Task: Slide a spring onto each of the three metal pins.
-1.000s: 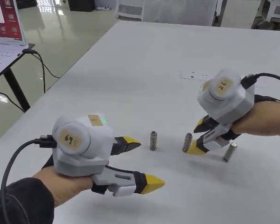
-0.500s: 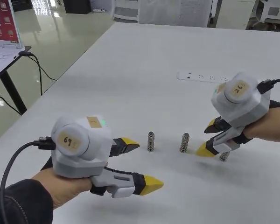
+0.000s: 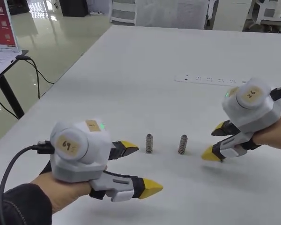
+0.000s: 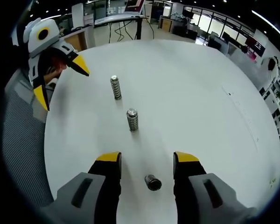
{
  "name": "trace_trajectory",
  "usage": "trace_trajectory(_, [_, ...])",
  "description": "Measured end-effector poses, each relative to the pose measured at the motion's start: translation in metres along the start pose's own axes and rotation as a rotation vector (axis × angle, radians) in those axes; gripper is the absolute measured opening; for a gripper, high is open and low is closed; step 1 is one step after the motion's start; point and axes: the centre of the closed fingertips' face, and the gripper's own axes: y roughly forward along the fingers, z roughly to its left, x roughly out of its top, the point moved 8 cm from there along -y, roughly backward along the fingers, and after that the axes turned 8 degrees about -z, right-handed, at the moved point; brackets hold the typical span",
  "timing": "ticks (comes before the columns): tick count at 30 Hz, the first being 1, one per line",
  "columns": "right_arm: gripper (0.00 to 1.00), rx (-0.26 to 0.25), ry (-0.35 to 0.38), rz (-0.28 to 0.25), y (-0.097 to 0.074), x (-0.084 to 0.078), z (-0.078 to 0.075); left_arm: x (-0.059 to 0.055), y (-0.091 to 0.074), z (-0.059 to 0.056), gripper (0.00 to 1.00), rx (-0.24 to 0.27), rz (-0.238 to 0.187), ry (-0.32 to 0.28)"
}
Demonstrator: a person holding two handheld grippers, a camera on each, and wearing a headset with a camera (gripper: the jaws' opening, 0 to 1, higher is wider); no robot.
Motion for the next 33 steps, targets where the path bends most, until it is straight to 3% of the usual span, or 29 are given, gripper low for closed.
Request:
trace_trajectory(11, [0.44, -0.043, 0.044, -0.042, -0.013, -0.008, -0.001, 0.001, 0.000, -0.001, 0.56, 0.000, -0.004, 0.005])
trace_trajectory(33, [0.46, -0.121, 0.111, -0.120, -0.032, -0.022, 0.013, 0.002, -0.001, -0.003, 0.57, -0.008, -0.013, 0.012])
